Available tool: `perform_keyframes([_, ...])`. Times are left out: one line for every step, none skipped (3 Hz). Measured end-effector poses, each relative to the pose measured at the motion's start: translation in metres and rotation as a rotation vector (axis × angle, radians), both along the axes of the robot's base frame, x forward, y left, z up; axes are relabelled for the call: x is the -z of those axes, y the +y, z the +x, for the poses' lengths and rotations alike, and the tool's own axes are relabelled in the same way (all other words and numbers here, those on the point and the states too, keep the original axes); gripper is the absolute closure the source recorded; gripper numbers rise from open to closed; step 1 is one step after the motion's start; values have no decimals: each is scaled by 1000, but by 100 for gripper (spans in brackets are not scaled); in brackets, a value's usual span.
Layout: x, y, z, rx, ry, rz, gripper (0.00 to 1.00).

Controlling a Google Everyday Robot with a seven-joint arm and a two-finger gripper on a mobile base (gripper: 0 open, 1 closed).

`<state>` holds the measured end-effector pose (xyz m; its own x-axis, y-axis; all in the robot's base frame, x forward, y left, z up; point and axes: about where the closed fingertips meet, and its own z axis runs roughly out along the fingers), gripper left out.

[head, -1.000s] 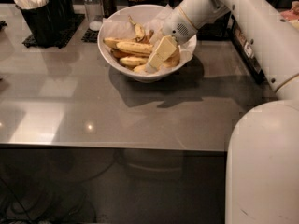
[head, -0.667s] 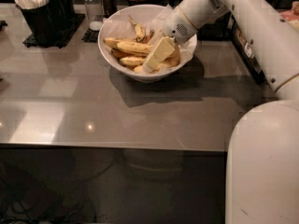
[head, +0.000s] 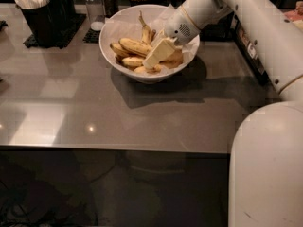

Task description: Pick banana from white bowl

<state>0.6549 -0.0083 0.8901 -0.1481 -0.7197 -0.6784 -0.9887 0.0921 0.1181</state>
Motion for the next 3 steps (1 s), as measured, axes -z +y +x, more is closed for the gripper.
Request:
perform_keyframes([0, 1, 1, 1, -2, 1, 92])
perform_keyframes([-7, 2, -2, -20, -25, -31, 100])
perform_keyframes([-16, -5, -9, -45, -33, -40, 100])
